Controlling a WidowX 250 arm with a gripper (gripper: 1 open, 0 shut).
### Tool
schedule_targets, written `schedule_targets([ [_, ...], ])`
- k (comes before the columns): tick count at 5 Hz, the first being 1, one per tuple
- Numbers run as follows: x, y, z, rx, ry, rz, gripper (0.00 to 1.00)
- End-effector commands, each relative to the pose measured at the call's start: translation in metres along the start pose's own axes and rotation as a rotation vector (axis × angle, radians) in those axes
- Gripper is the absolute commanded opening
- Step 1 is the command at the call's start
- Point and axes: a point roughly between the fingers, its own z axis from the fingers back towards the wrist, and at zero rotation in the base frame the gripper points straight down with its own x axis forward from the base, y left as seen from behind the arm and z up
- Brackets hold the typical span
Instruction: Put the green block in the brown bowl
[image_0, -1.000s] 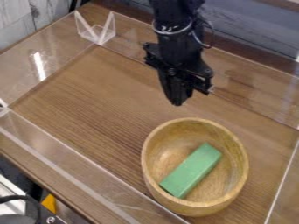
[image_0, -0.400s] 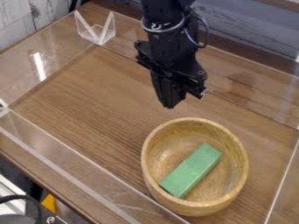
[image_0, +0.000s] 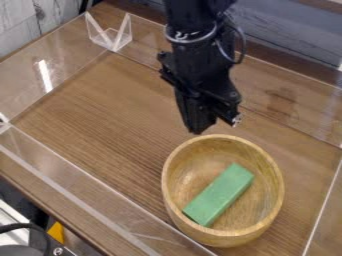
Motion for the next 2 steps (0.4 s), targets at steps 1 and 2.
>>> schedule_targets([
  [1,-0.005,-0.003,0.006,0.01,-0.028,-0.019,0.0],
  [2,-0.008,-0.013,0.002,0.02,-0.026,0.044,0.0],
])
